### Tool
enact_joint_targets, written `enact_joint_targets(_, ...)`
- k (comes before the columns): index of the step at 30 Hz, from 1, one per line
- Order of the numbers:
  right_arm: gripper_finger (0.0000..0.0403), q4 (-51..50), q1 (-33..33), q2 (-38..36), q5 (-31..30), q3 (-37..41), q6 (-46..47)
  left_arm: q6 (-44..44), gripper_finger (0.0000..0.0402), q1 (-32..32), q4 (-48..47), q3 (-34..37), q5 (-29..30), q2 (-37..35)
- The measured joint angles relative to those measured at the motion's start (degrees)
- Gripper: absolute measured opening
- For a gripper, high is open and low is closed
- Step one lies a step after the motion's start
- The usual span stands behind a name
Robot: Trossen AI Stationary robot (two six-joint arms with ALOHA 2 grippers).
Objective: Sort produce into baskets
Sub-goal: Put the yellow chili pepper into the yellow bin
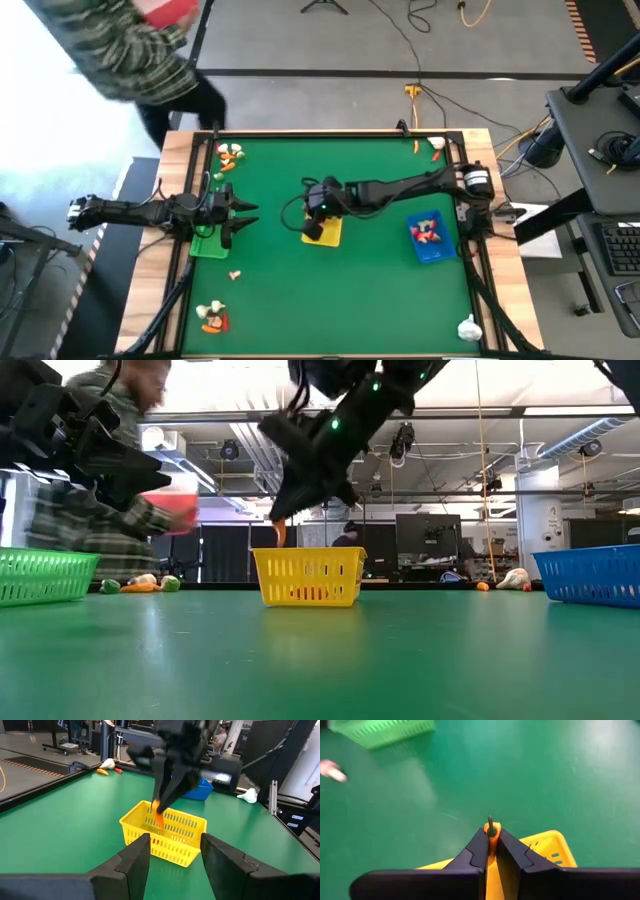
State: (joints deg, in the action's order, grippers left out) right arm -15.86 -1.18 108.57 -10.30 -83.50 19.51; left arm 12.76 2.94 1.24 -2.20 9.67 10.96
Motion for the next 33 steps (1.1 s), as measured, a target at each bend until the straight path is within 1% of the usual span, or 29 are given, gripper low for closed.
enact_joint_targets(10,0.0018,-0.5,-1.1,3.6,0.3,0.0,0.9,0.0,0.0158,0.0,0.0,0.0,0.0,0.2)
enact_joint_targets(16,0.0018,-1.3,-1.4,3.7,0.5,0.0,1.7,0.0,0.0158,0.0,0.0,0.0,0.0,0.2)
enact_joint_targets(22,0.0018,-7.0,-2.1,3.7,1.9,0.0,3.0,0.0,0.0158,0.0,0.0,0.0,0.0,0.2)
enact_joint_targets(27,0.0018,-12.3,-2.2,3.7,1.8,0.0,2.0,0.0,0.0158,0.0,0.0,0.0,0.0,0.2)
enact_joint_targets(33,0.0027,-12.9,-2.2,3.7,1.3,0.0,0.1,0.0,0.0158,0.0,0.0,0.0,0.0,0.2)
